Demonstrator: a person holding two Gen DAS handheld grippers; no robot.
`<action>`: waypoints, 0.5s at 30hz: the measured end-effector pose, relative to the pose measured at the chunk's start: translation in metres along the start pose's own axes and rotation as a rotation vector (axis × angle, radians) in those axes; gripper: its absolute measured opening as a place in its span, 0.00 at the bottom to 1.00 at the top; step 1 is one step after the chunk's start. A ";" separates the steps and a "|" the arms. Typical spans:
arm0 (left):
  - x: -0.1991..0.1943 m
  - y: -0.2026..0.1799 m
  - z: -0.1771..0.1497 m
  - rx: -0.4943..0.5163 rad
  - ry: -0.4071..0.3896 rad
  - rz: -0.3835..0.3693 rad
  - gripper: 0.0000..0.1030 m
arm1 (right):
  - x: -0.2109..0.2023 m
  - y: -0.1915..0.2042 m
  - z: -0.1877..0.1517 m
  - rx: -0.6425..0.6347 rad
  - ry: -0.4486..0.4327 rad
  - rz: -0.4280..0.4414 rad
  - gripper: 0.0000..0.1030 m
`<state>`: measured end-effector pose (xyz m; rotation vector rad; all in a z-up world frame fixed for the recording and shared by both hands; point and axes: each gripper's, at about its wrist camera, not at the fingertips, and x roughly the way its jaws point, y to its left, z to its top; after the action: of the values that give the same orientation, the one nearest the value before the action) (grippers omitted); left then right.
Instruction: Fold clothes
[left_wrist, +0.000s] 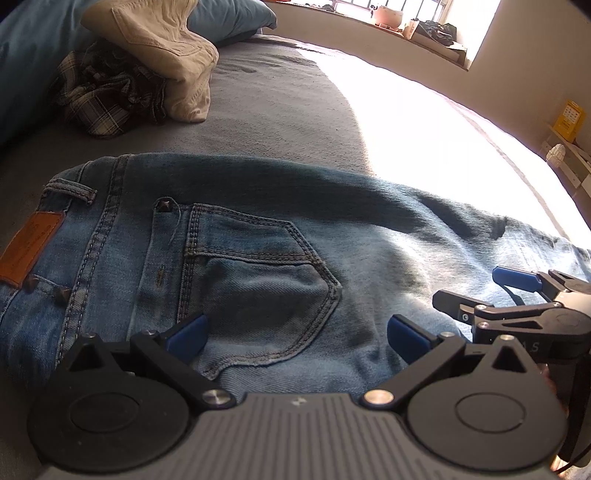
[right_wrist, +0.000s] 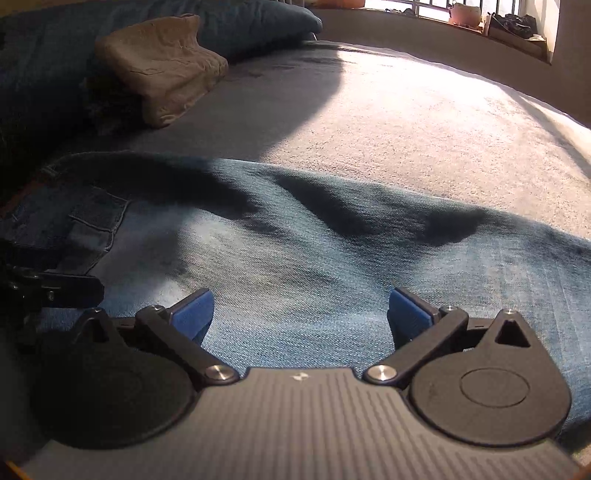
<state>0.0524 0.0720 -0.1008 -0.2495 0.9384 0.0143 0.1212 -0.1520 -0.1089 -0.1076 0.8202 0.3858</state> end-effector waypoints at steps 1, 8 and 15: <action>0.000 0.001 0.000 -0.009 -0.001 -0.002 1.00 | 0.001 0.000 0.001 0.001 0.008 0.002 0.99; 0.000 0.007 0.004 -0.069 -0.001 -0.021 1.00 | 0.005 0.002 0.006 0.008 0.045 0.004 0.99; 0.001 0.005 0.004 -0.068 0.000 -0.015 1.00 | 0.003 0.001 0.003 0.020 0.022 0.013 0.99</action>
<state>0.0558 0.0780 -0.1005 -0.3190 0.9365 0.0329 0.1252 -0.1490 -0.1090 -0.0878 0.8464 0.3888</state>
